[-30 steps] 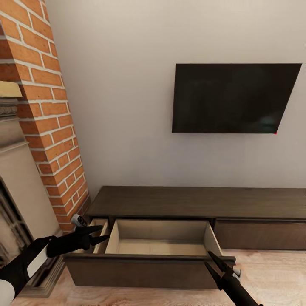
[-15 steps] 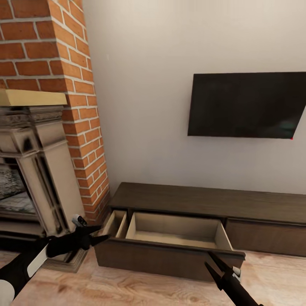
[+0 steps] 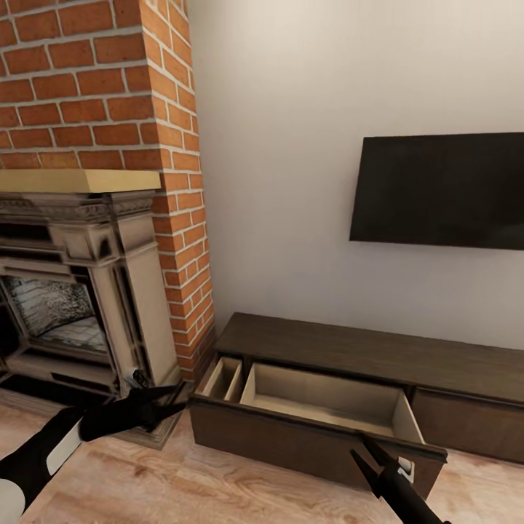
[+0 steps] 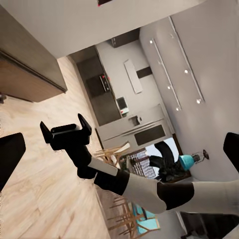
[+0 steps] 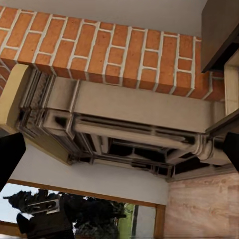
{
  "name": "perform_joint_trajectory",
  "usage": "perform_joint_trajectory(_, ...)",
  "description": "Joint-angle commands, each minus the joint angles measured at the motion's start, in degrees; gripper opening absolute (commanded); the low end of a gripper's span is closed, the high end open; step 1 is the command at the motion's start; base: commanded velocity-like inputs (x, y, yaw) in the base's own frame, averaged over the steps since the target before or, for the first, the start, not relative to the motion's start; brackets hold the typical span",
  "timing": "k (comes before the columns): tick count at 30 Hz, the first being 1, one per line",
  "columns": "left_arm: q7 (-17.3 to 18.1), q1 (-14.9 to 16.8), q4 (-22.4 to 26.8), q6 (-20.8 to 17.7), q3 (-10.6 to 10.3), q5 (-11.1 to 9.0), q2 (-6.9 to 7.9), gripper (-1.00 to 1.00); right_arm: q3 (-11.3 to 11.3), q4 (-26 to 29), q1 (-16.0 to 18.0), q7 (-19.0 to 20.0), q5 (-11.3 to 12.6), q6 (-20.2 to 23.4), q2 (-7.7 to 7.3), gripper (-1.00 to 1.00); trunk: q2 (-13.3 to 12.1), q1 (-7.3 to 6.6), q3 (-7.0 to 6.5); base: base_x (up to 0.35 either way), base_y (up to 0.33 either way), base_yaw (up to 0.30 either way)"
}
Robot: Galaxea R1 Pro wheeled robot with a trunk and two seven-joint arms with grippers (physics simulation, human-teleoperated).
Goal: Place each of the two pumpkins and all three candles from the living room inside a cabinet in the living room (use any cabinet), then make sure every cabinet is closed, and position the cauldron so it is next to a table in the living room.
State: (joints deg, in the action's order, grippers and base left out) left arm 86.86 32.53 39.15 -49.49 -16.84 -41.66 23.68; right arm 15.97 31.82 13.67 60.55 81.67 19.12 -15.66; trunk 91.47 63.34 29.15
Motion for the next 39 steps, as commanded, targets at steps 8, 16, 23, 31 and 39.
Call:
perform_joint_trajectory(8, 0.24, 0.12, -0.09, -0.61, -0.09, -0.09, 0.39, 1.00, 0.29, -0.04, 0.04, -0.22, 0.60, 0.48, -0.06, 1.00, -3.19, -1.77, -1.76, -0.001, 0.000, 0.239)
perform_joint_trajectory(16, -2.95, 0.16, -1.05, -0.53, 0.79, -0.40, 4.02, 1.00, 0.29, -0.14, 0.04, -0.58, 0.62, 0.46, -0.02, 1.00, -6.40, -3.52, -3.58, 0.000, 0.000, 0.239)
perform_joint_trajectory(23, -14.79, 0.17, -6.96, -0.52, 4.04, -0.54, 8.70, 1.00, 0.21, -0.08, 0.04, -8.03, -1.23, 0.41, -0.01, 1.00, -9.20, -5.06, -5.17, 0.000, 0.000, 0.239)
perform_joint_trajectory(31, -42.01, 0.08, -20.95, 2.38, 5.69, -0.70, 12.29, 1.00, 0.55, 0.08, 0.04, -13.92, -8.30, -0.42, 0.24, 1.00, -11.61, -6.38, -6.63, 0.000, 0.000, 0.239)
perform_joint_trajectory(39, -62.85, 0.08, -25.07, 13.67, 7.64, -3.96, 7.43, 1.00, 0.69, -0.30, 0.07, -14.97, -20.21, -8.18, 0.51, 1.00, -11.61, -6.38, -6.99, 0.000, 0.000, 0.242)
